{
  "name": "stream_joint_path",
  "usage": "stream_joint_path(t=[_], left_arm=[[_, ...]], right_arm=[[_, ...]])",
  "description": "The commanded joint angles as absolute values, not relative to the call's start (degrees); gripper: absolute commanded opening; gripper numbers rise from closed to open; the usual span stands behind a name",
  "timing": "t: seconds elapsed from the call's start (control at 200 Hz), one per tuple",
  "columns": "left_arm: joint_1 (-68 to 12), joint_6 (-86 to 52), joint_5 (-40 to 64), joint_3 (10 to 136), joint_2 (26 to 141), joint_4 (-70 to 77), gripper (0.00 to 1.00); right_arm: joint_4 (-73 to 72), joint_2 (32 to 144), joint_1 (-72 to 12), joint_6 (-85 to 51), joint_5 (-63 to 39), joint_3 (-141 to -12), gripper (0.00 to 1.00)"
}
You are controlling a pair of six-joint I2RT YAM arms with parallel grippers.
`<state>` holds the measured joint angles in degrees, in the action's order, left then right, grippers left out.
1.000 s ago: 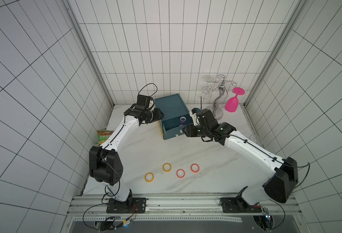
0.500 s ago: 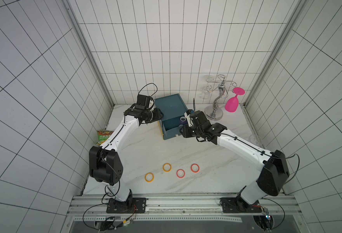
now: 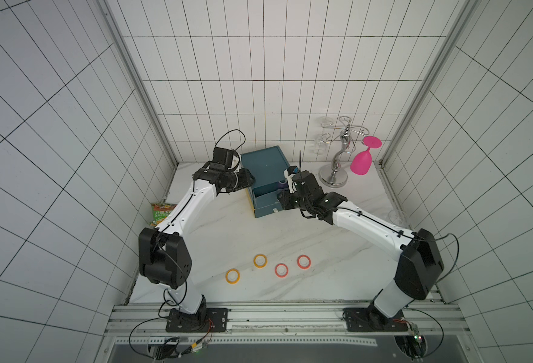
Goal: Place the transparent tape into the drawer according to color
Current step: Close the drawer in the storage box.
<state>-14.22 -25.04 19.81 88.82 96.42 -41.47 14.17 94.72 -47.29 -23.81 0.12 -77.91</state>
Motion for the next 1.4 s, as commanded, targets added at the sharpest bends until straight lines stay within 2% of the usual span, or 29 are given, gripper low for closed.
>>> stream_joint_path(t=[0.0,0.835,0.915,1.134,1.399], left_arm=[[-13.9,-23.43,20.58,90.09,97.12,-43.74,0.45],[-12.44,-22.73,22.96,89.56,96.64,-44.13,0.45],[-12.31,-22.75,22.97,89.58,96.59,-44.18,0.45],[-11.96,-22.81,22.94,89.3,96.37,-44.0,0.46],[-11.78,-22.84,22.77,88.91,95.99,-44.02,0.46]], right_arm=[[10.0,96.41,-47.64,-22.17,2.75,-78.51,0.31],[5.89,103.93,-46.54,-22.18,5.28,-84.49,0.29],[5.93,102.42,-46.41,-23.29,4.74,-82.84,0.3],[2.83,98.06,-46.32,-30.13,-0.5,-74.21,0.4],[-12.19,99.71,-44.67,-42.76,-10.76,-65.15,0.45]])
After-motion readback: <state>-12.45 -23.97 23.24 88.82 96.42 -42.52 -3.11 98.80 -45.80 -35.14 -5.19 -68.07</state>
